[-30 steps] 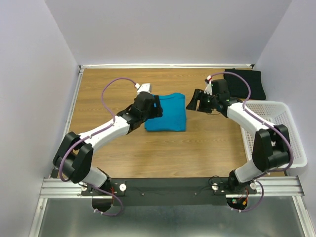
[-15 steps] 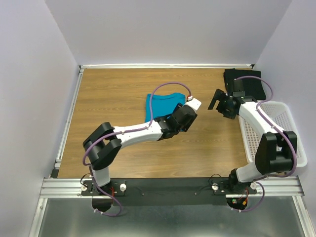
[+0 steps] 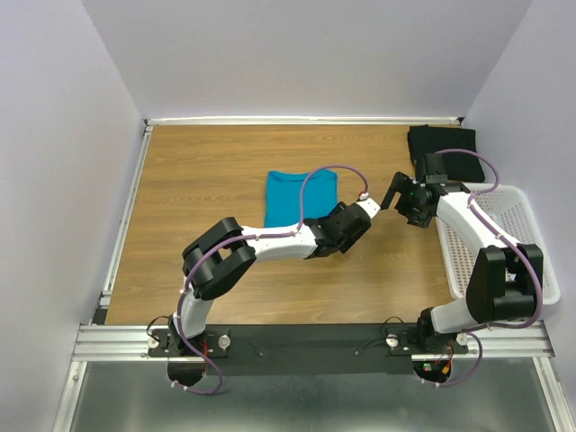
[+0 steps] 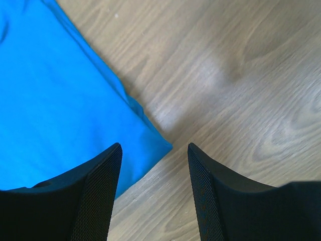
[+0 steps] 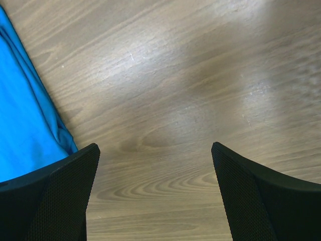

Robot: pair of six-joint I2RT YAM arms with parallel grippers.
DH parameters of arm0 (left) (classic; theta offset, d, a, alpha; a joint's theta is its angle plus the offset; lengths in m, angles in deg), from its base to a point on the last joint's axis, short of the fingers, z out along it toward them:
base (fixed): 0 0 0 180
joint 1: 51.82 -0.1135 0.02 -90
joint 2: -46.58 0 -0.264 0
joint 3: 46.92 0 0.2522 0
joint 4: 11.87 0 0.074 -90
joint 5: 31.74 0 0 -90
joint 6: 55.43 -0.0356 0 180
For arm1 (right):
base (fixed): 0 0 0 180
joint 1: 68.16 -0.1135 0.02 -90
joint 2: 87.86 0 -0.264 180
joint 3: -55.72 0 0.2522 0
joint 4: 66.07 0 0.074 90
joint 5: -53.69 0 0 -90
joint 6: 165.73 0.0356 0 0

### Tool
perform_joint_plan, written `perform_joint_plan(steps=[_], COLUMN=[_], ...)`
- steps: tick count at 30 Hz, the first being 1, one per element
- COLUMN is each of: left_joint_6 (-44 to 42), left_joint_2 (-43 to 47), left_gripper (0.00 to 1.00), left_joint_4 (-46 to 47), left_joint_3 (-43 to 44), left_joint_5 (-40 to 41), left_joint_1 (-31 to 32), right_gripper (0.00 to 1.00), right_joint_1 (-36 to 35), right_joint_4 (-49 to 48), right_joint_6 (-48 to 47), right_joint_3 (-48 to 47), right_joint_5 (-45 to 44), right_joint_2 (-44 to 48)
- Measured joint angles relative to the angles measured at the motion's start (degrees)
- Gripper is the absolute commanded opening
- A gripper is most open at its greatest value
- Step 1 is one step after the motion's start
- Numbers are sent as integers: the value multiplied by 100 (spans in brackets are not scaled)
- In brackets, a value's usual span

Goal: Fold and stack the t-shirts
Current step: Neatly place the folded tshirt to the corner

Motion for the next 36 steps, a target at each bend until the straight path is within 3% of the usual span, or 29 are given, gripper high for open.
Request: perform_joint_plan(steps=[18,23,26,27,29,36], left_joint_6=[0,76,107,140,179,280], left_joint_2=[-487,-525,-529,-529,-529,-354], left_gripper=[59,42,22,10,0,0], left_joint_4=[-332,-345,-380,-415,-459,-540], left_joint_3=[227,251,251,251,251,131], left_joint_5=[-85,-63,-74,-87,-96,-203], left_joint_1=[0,-90,-192,-243,-306,-415], right_gripper=[100,100,99,98,98,100], right_joint_1=[0,0,0,0,0,0], right_joint_4=[-22,-94,-155,-201,-369,-1298], right_joint_6=[28,44,70,94,166,719], right_joint_3=[120,199,236,251,326,710], right_joint_5=[385,575,684,741,953,1755], right_joint_2=[17,15,15,15,15,-15])
